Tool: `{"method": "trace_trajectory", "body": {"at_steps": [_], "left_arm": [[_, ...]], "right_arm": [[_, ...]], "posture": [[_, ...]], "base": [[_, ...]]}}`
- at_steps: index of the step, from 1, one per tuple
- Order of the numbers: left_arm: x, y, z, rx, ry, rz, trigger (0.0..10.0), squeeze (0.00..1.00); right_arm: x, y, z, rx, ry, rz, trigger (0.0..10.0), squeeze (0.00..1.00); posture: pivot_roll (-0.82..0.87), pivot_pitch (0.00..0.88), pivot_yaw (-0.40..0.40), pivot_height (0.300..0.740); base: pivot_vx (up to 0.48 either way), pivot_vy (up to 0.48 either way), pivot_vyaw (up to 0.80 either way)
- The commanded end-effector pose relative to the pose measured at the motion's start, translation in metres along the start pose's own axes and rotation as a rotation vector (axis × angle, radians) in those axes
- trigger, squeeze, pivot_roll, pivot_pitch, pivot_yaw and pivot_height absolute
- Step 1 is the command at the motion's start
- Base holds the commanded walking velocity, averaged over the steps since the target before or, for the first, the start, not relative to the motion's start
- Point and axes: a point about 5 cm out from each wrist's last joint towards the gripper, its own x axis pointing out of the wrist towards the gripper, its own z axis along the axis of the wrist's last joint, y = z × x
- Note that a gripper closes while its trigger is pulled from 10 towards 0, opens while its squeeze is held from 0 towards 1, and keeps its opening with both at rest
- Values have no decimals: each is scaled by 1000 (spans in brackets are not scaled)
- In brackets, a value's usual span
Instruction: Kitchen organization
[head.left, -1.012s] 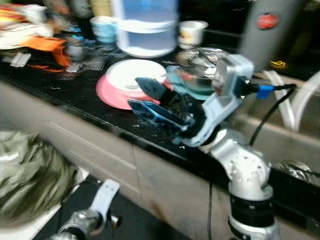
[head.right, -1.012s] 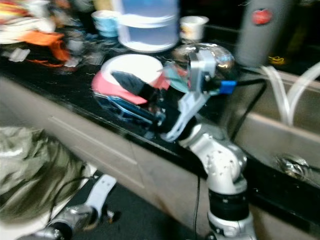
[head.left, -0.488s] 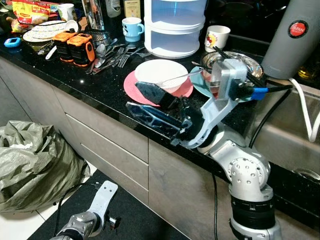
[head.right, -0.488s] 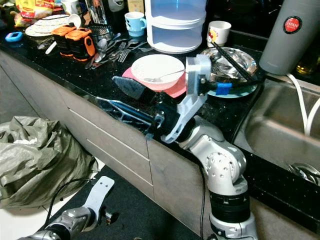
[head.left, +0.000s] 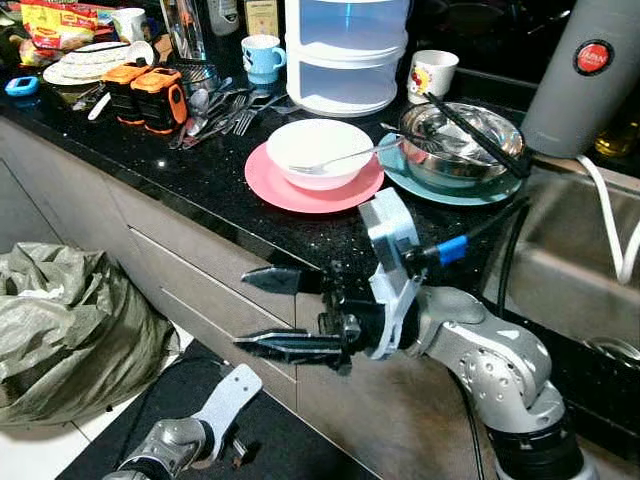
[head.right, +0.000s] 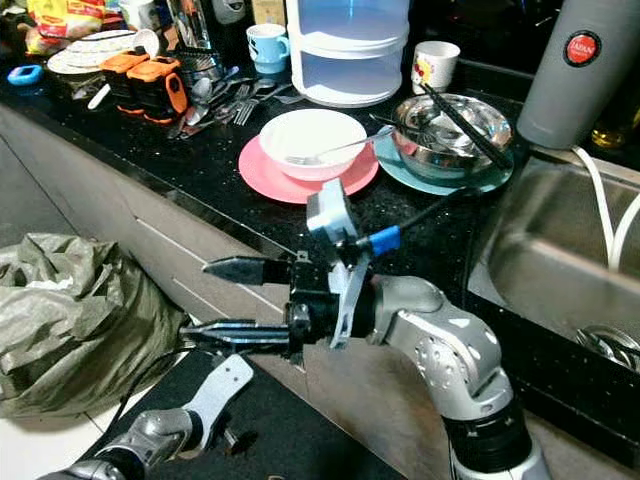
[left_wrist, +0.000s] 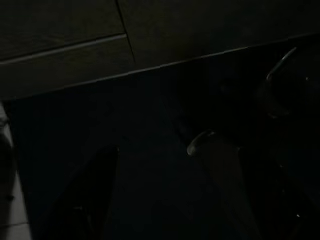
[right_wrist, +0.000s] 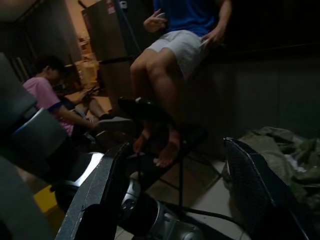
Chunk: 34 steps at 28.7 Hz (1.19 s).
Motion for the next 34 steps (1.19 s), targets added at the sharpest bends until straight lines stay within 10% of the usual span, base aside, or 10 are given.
{"method": "trace_trajectory", "body": {"at_steps": [1, 18, 19, 23, 34], "left_arm": [[-3, 2, -6, 42, 31, 4, 10000, 0], [-4, -2, 5, -53, -152, -45, 10000, 0], [-27, 22, 23, -50, -297, -85, 10000, 0], [-77, 34, 55, 30, -531, -257, 10000, 0], [-81, 38, 40, -81, -473, -150, 10000, 0]], "right_arm": [[2, 1, -1, -14, 15, 19, 10000, 0], [-5, -23, -15, -37, 47, -167, 10000, 0], [-5, -24, -16, -42, 57, -168, 10000, 0], [-5, -26, -17, -49, 67, -171, 10000, 0], [-9, -29, -17, -66, 87, -197, 10000, 0]], "posture": [[41, 74, 28, 740], [59, 59, 29, 740], [56, 58, 28, 740], [55, 59, 28, 740], [46, 68, 37, 740]], "base": [[0, 0, 0], [0, 0, 0], [0, 0, 0], [0, 0, 0], [0, 0, 0]]}}
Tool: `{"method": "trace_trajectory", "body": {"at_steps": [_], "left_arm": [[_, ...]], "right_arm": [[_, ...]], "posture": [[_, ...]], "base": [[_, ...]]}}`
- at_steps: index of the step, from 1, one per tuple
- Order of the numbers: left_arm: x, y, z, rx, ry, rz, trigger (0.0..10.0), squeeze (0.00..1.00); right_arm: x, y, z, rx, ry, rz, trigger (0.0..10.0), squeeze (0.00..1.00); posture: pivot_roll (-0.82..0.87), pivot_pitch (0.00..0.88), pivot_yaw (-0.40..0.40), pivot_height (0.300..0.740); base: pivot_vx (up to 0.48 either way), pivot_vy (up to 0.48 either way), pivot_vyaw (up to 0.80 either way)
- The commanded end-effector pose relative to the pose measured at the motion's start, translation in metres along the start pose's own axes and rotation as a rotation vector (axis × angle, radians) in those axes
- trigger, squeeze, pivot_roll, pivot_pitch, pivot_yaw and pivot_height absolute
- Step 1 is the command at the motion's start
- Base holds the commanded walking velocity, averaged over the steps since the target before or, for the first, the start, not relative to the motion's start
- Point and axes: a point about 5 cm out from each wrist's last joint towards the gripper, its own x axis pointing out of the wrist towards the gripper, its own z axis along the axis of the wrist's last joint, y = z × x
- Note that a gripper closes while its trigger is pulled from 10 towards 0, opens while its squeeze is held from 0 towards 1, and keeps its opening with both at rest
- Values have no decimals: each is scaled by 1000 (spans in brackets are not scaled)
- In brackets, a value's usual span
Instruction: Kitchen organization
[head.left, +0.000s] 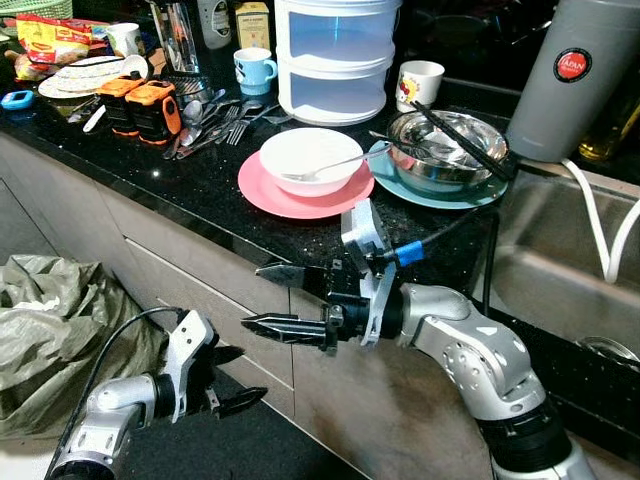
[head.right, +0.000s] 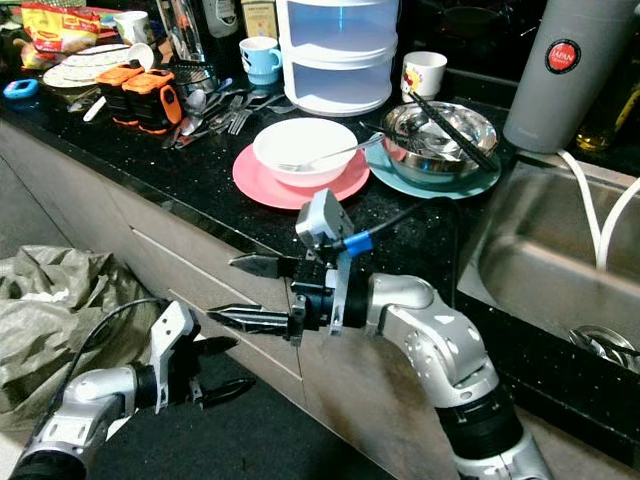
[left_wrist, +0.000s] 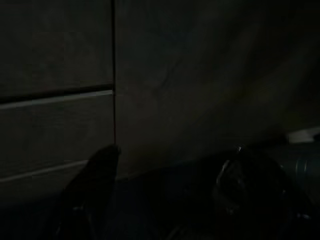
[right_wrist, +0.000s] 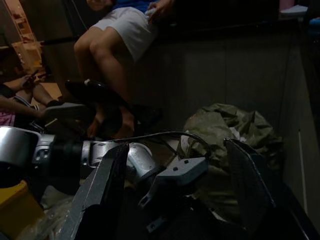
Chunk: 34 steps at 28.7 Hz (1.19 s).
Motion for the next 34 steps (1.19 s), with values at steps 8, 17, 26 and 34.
{"method": "trace_trajectory", "body": {"at_steps": [8, 17, 26, 34], "left_arm": [[-5, -18, 92, 106, -235, -163, 10000, 0], [6, -32, 103, 4, -260, -150, 10000, 0], [28, -31, 119, -195, -321, -5, 10000, 0], [43, -23, 146, -271, -413, 102, 10000, 0]], "right_arm": [[-5, 3, 17, -30, -84, 34, 10000, 0], [2, 25, 59, -67, -310, 186, 10000, 0], [14, 37, 60, -164, -173, 242, 10000, 0], [15, 22, 39, -249, 42, 109, 10000, 0]], "posture": [[50, 74, 30, 740], [53, 82, 26, 740], [47, 116, 37, 740], [36, 121, 45, 740]], "base": [[0, 0, 0], [0, 0, 0], [0, 0, 0], [0, 0, 0]]}}
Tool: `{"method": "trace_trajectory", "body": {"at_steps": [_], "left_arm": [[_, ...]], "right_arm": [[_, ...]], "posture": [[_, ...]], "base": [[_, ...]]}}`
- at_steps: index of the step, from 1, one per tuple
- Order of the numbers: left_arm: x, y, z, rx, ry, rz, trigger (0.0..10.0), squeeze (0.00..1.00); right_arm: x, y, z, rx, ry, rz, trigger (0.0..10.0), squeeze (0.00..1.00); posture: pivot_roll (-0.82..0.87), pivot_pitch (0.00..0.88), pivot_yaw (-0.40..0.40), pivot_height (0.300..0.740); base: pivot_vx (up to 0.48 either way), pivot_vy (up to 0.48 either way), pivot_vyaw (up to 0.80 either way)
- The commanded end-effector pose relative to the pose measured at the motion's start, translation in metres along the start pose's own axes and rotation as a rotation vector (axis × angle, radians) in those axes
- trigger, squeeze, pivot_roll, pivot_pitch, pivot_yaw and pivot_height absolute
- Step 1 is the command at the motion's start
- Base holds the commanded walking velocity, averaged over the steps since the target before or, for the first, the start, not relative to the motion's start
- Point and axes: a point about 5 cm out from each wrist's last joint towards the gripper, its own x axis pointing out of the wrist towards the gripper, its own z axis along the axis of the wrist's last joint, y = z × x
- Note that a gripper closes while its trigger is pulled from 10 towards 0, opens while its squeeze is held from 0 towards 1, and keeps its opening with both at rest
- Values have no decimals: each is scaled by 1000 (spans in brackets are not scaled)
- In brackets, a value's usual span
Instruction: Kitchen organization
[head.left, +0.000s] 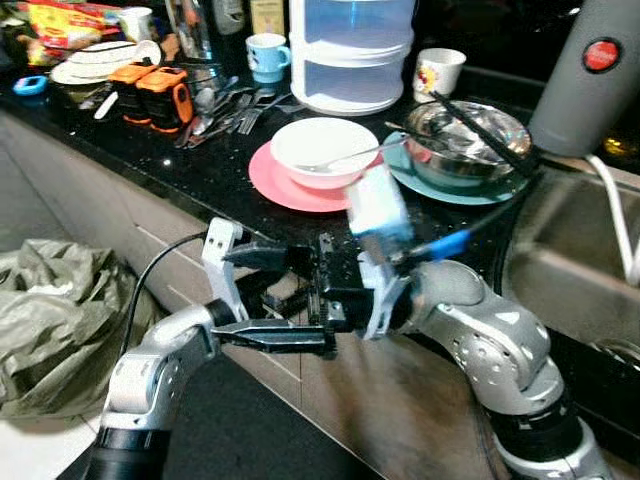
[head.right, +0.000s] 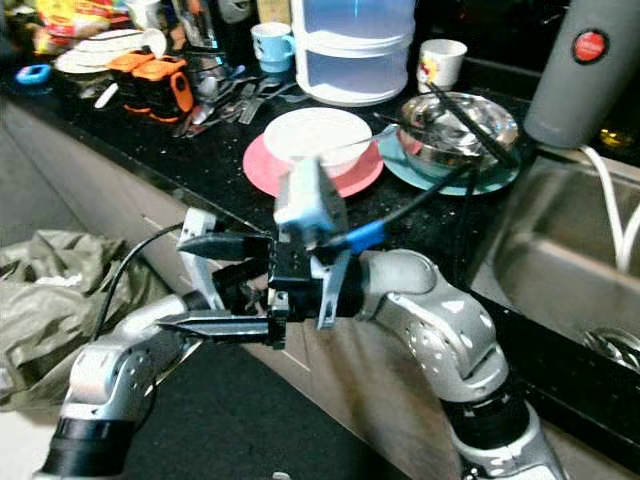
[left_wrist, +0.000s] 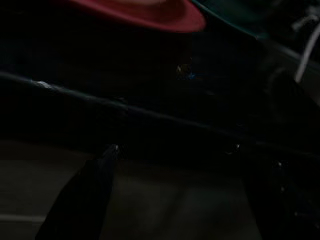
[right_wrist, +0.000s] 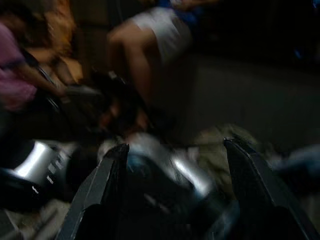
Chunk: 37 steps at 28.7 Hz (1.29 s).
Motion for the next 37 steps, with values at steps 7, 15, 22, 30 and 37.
{"method": "trace_trajectory", "body": {"at_steps": [7, 15, 22, 30, 37], "left_arm": [[9, -10, 19, -42, -30, -11, 10000, 0], [14, -18, 7, -84, 33, -13, 10000, 0], [18, -22, 5, -102, 59, -23, 10000, 0], [30, -34, -1, -97, 79, -45, 10000, 0], [36, -38, 1, -82, 89, -44, 10000, 0]], "right_arm": [[-2, -16, -2, -103, 116, -126, 10000, 0], [-1, -1, 29, -60, -131, -1, 10000, 0], [6, 12, 38, -36, -228, 92, 10000, 0], [41, -15, 1, 11, -70, -163, 0, 0], [45, -16, -5, -25, 28, -172, 10000, 0]], "posture": [[32, 122, 52, 740], [28, 125, 56, 740], [26, 122, 59, 740], [22, 127, 62, 740], [19, 127, 65, 740]], "base": [[0, 0, 0], [0, 0, 0], [0, 0, 0], [0, 0, 0], [0, 0, 0]]}}
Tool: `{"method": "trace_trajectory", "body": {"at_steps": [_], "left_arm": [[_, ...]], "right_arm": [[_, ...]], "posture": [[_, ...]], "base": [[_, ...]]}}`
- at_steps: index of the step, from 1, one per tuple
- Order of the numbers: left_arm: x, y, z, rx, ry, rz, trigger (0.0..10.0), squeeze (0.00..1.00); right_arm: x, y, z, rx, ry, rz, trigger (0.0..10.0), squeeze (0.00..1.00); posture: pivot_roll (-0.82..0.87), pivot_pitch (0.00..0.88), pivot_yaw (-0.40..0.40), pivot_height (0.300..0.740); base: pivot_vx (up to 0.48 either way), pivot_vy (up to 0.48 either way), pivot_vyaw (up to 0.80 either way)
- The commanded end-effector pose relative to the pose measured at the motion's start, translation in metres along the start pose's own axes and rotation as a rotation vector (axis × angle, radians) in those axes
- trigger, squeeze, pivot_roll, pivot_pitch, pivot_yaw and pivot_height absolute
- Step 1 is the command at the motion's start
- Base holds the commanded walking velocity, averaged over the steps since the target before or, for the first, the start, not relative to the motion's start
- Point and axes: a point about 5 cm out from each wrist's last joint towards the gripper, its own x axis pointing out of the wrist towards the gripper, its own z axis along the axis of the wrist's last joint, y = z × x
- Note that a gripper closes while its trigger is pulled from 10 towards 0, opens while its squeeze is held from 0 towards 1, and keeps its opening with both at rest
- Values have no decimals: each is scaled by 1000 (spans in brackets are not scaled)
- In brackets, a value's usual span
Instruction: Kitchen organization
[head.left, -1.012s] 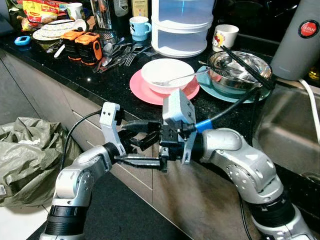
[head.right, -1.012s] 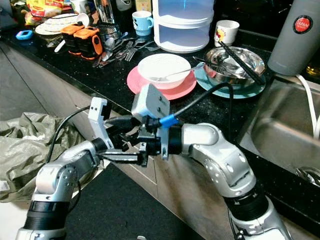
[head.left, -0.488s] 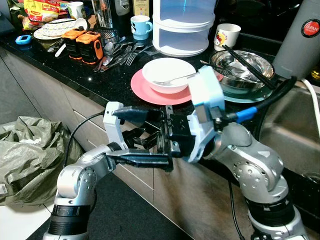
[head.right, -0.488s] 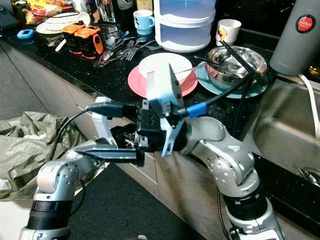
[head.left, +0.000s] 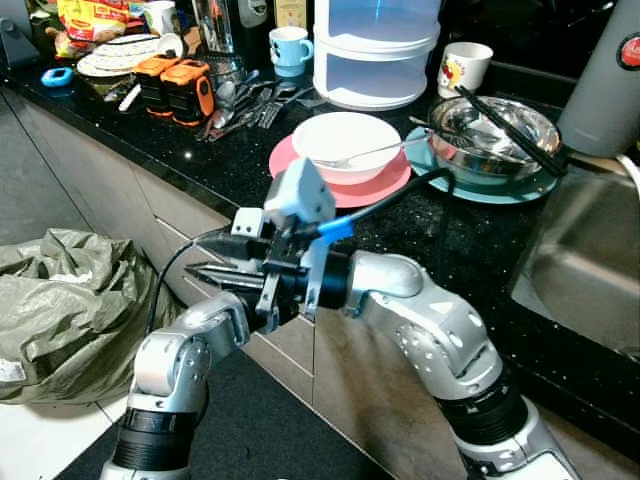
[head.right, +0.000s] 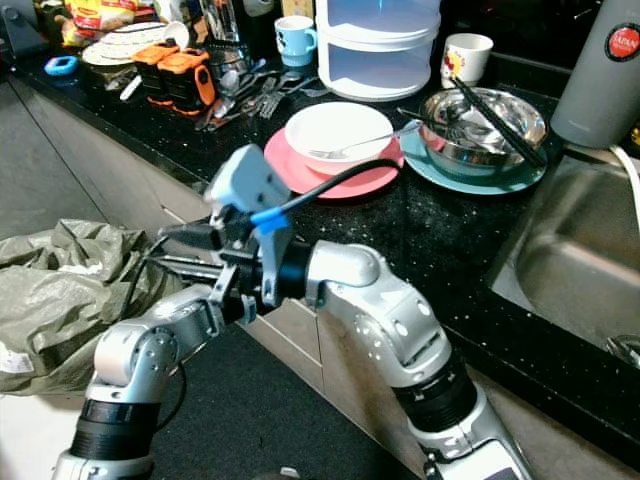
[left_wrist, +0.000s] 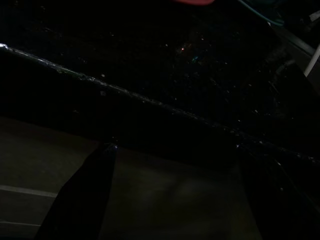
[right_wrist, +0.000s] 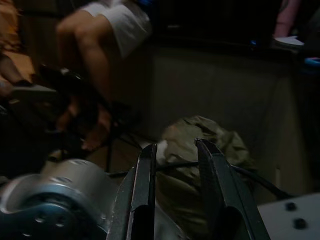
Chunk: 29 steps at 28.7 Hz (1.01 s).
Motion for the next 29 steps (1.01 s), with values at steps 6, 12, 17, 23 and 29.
{"method": "trace_trajectory", "body": {"at_steps": [6, 12, 17, 23, 29], "left_arm": [[10, -12, 1, 26, 10, -49, 10000, 0], [9, -13, 1, 20, 11, -56, 10000, 0], [9, -13, 1, 26, 14, -57, 10000, 0], [10, -15, -1, 30, 16, -68, 10000, 0], [5, -19, -4, 21, 24, -117, 10000, 0]], "right_arm": [[-2, -14, -17, -121, 208, -97, 10000, 0], [-4, -23, -18, -122, 236, -156, 10000, 0], [-5, -25, -12, -108, 196, -158, 10000, 0], [-6, -14, 24, 28, -149, -62, 10000, 0], [-16, -23, 50, 157, -425, -99, 10000, 0]], "posture": [[15, 128, 67, 740], [16, 129, 68, 740], [15, 128, 71, 740], [16, 128, 72, 740], [21, 131, 75, 740]], "base": [[0, 0, 0], [0, 0, 0], [0, 0, 0], [0, 0, 0], [0, 0, 0]]}}
